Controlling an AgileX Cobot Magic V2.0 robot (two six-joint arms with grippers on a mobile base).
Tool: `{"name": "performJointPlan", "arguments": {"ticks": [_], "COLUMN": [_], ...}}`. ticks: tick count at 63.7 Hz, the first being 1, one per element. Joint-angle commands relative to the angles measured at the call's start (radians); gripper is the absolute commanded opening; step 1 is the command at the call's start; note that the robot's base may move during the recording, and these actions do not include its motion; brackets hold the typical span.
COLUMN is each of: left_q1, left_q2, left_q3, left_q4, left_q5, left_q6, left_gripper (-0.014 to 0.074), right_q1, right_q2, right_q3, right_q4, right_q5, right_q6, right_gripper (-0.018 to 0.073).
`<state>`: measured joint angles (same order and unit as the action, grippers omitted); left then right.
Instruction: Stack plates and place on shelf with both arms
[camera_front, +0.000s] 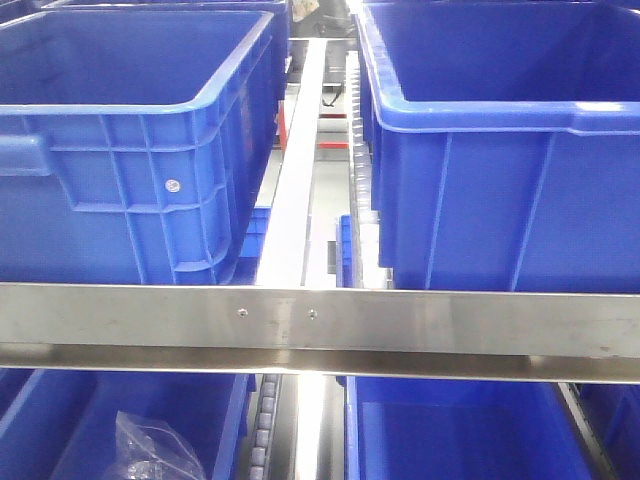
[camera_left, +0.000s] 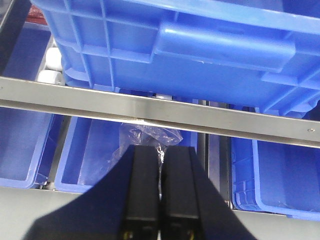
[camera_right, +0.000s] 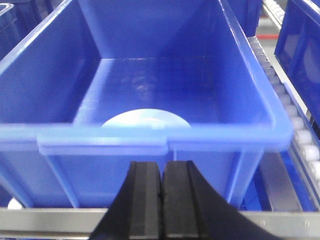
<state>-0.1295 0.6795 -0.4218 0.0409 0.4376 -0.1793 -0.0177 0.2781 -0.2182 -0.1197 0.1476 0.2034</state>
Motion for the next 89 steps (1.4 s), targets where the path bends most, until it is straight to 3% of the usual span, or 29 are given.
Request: {"name": "performJointPlan", "arguments": {"ticks": [1, 17, 89], "left_q1": [-0.008, -0.008, -0.008], "left_q2": [0.001, 0.001, 0.001], "left_q3": [-0.028, -0.028, -0.028], "left_q4": [-0.001, -0.001, -0.001], "left_q5": [-0.069, -0.069, -0.069], "left_q6": [-0.006, -0.006, -0.006], "left_gripper": [0.0094, 0.0094, 0.0094], "right_q1": [-0.005, -0.006, -0.006], "right_q2": [-0.077, -0.308, -0.308], "right_q3": [0.034, 0.195, 0.247], "right_q4": [0.001, 0.001, 0.073], "right_q5": [-0.094, -0.093, -0.135], "right_q6": [-0.001, -0.001, -0.005], "right_gripper": [0.0056, 0.0056, 0.0056]}}
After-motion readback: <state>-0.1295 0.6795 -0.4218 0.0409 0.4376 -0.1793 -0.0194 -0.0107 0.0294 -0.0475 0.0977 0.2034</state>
